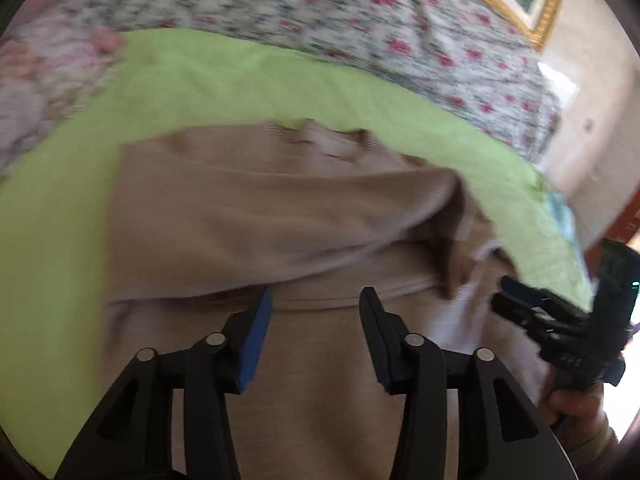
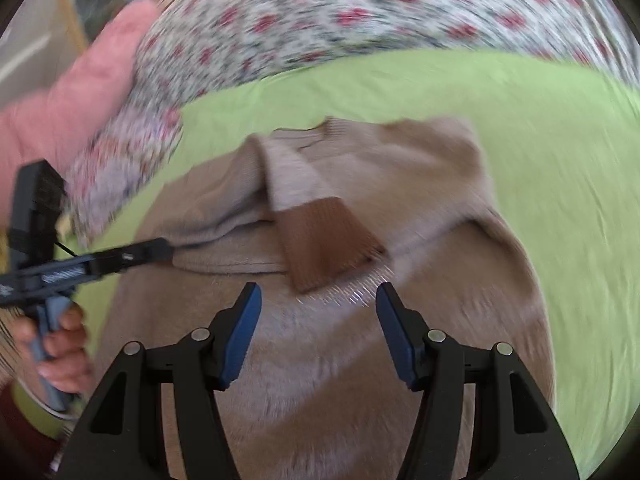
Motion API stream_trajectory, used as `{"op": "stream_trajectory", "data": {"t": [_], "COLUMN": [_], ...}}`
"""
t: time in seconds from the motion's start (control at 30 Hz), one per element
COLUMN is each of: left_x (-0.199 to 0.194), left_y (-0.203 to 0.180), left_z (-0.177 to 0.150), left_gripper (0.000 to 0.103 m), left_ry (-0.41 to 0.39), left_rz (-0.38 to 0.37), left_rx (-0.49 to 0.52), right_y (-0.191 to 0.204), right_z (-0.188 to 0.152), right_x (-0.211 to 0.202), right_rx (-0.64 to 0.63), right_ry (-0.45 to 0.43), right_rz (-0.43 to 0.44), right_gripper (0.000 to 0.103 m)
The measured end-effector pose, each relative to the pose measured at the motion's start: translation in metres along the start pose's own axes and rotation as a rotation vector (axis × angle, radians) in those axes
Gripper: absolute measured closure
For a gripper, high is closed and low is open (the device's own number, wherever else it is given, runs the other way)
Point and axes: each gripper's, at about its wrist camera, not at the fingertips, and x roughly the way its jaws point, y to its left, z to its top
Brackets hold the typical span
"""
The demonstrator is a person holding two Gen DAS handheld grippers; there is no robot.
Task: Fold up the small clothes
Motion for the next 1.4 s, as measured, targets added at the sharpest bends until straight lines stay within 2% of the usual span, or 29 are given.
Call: {"op": "stream_trajectory", "data": {"t": [0.1, 0.17, 0.23, 0.27, 0.3, 0.33, 0.37, 0.43, 0.53, 0.6, 0.7, 0.77, 0.87, 0.9, 1.0, 1.13, 1.17, 1.23, 1.27, 1.3, 1.4], "left_x": [-0.009, -0.008, -0.004, -0.002, 0.002, 0.006, 0.009, 0.014, 0.018, 0.020, 0.021, 0.020, 0.023, 0.024, 0.022, 0.015, 0.015, 0.017, 0.018, 0.020, 0.024], "left_y": [0.034, 0.048, 0.064, 0.068, 0.073, 0.077, 0.081, 0.089, 0.091, 0.091, 0.093, 0.095, 0.096, 0.096, 0.095, 0.095, 0.096, 0.098, 0.099, 0.099, 0.096], "left_z": [-0.006, -0.008, -0.011, -0.011, -0.013, -0.014, -0.014, -0.014, -0.011, -0.010, -0.006, -0.006, -0.006, -0.006, -0.005, -0.006, -0.005, -0.005, -0.005, -0.005, -0.003], "left_gripper": [0.054, 0.054, 0.054, 0.054, 0.054, 0.054, 0.054, 0.052, 0.052, 0.052, 0.047, 0.046, 0.045, 0.045, 0.045, 0.045, 0.045, 0.045, 0.045, 0.045, 0.045], "left_ry": [-0.023, -0.017, -0.012, -0.008, -0.004, -0.001, 0.003, 0.012, 0.009, 0.005, 0.003, -0.001, 0.004, 0.005, 0.010, 0.006, 0.008, 0.011, 0.014, 0.015, 0.012], "left_rz": [0.139, 0.205, 0.274, 0.293, 0.317, 0.354, 0.385, 0.381, 0.382, 0.388, 0.380, 0.380, 0.385, 0.384, 0.376, 0.346, 0.340, 0.329, 0.330, 0.333, 0.351], "left_rx": [-0.031, -0.029, -0.026, -0.025, -0.023, -0.021, -0.018, -0.030, -0.045, -0.050, -0.074, -0.088, -0.097, -0.097, -0.092, -0.082, -0.086, -0.101, -0.105, -0.111, -0.108], "right_y": [0.021, 0.026, 0.026, 0.024, 0.019, 0.015, 0.008, -0.007, -0.050, -0.076, -0.114, -0.128, -0.138, -0.140, -0.142, -0.140, -0.137, -0.129, -0.125, -0.120, -0.111], "right_z": [0.004, 0.004, 0.004, 0.005, 0.005, 0.008, 0.013, 0.026, 0.052, 0.066, 0.086, 0.092, 0.094, 0.093, 0.086, 0.068, 0.061, 0.053, 0.052, 0.051, 0.052], "right_x": [0.020, 0.037, 0.049, 0.050, 0.051, 0.050, 0.048, 0.031, 0.000, -0.011, -0.022, -0.017, 0.007, 0.018, 0.034, 0.024, 0.020, 0.018, 0.020, 0.022, 0.033], "right_rx": [-0.139, -0.201, -0.230, -0.233, -0.228, -0.215, -0.193, -0.114, 0.138, 0.247, 0.342, 0.379, 0.391, 0.388, 0.369, 0.409, 0.409, 0.392, 0.384, 0.370, 0.339], "right_ry": [0.013, 0.035, 0.057, 0.062, 0.068, 0.074, 0.077, 0.060, 0.003, -0.030, -0.073, -0.061, -0.004, 0.016, 0.043, 0.029, 0.028, 0.031, 0.037, 0.036, 0.054], "right_rz": [-0.057, -0.108, -0.143, -0.154, -0.168, -0.172, -0.166, -0.103, 0.111, 0.149, 0.140, 0.129, 0.057, 0.015, -0.030, 0.025, 0.028, 0.035, 0.033, 0.038, 0.045], "right_gripper": [0.042, 0.042, 0.042, 0.046, 0.067, 0.078, 0.098, 0.098, 0.098, 0.098, 0.099, 0.099, 0.103, 0.103, 0.103, 0.101, 0.097, 0.080, 0.057, 0.046, 0.047]}}
